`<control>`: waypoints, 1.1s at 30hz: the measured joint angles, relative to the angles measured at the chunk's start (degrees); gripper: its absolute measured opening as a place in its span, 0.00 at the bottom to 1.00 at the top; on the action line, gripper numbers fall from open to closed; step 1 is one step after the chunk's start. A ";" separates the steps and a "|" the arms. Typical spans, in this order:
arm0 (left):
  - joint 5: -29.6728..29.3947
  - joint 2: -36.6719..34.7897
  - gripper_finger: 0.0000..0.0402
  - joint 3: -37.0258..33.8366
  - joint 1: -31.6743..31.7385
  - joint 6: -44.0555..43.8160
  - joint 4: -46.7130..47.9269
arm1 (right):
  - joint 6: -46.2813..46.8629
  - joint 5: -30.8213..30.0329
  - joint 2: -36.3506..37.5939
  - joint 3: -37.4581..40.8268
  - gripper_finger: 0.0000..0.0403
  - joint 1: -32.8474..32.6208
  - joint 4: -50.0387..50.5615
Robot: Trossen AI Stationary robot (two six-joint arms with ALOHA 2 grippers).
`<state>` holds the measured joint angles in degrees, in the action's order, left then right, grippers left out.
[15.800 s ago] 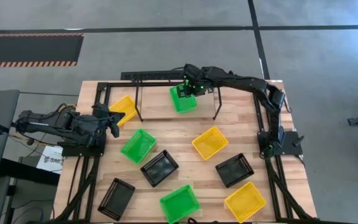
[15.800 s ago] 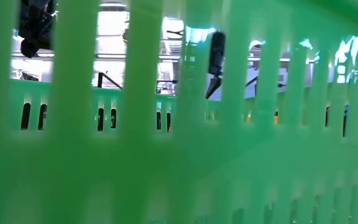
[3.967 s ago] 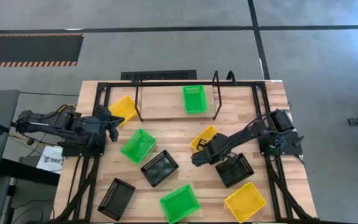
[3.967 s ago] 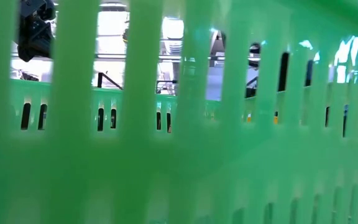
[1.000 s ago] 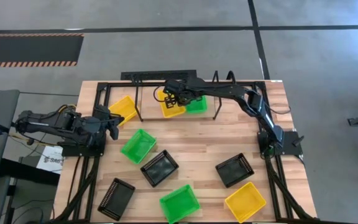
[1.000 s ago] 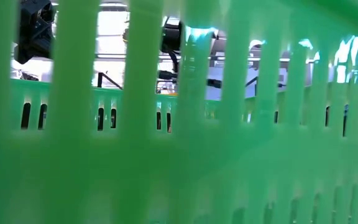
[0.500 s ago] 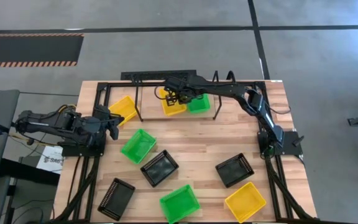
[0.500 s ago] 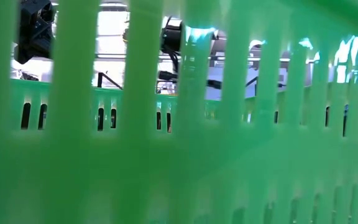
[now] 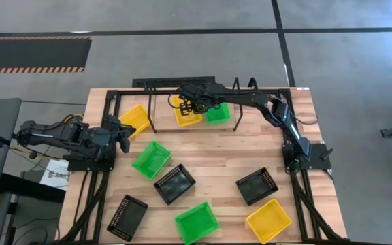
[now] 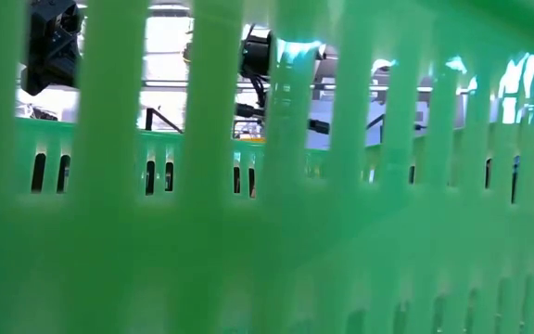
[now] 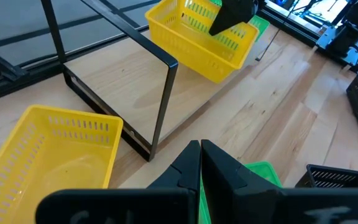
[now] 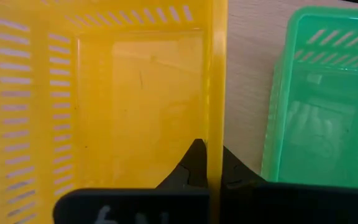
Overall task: Stack baskets on shelf by color
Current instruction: Put the middle yellow bin on the shelf, then move the top right black bin to the center of the table
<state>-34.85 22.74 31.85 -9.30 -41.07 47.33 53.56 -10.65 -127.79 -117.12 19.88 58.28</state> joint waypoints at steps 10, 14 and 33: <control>0.00 0.00 0.00 0.00 0.00 -0.07 0.00 | -0.94 0.10 0.02 0.00 0.12 -0.02 -0.10; 0.00 0.00 0.00 0.01 0.02 -0.10 0.00 | -1.47 0.10 0.02 0.00 0.17 -0.02 -0.13; -0.01 0.00 0.00 0.01 0.00 -0.14 0.98 | -7.84 -0.43 0.07 -8.95 0.21 -0.41 0.10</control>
<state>-34.86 22.74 31.86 -9.30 -41.21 48.31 45.72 -11.08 -127.71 -126.07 19.47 58.38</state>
